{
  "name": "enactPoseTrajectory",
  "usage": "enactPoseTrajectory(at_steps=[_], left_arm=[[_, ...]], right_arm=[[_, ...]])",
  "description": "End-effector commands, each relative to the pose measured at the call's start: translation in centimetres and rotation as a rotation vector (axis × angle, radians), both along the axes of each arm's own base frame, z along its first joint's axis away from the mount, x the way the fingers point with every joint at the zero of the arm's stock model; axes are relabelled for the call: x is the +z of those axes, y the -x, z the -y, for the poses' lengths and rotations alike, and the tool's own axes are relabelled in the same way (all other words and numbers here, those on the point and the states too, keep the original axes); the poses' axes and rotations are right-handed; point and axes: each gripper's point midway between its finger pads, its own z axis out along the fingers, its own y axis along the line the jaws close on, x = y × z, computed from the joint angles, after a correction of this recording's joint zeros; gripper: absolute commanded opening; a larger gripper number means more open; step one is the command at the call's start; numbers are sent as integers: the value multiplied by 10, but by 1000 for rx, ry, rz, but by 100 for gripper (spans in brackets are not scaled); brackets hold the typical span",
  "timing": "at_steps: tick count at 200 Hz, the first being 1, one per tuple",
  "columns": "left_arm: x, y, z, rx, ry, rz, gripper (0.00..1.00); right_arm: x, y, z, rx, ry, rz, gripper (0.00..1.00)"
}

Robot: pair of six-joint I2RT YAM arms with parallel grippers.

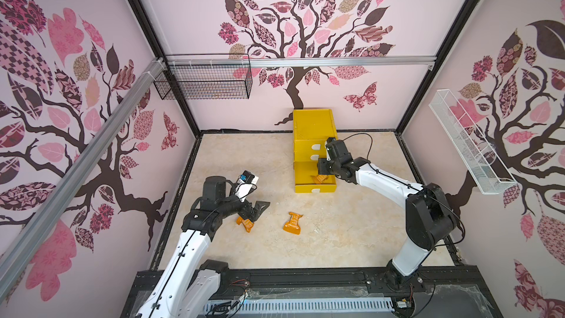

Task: Place the cookies into the drawer by color
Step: Place the cookie in the drawer.

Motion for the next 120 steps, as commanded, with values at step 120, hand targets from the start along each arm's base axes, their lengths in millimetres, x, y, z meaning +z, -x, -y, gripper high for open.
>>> enactPoseTrajectory(at_steps=[120], left_arm=[[-33,32,-11,-236,-337,46,97]], right_arm=[[84,86,64,-1,44,154,77]])
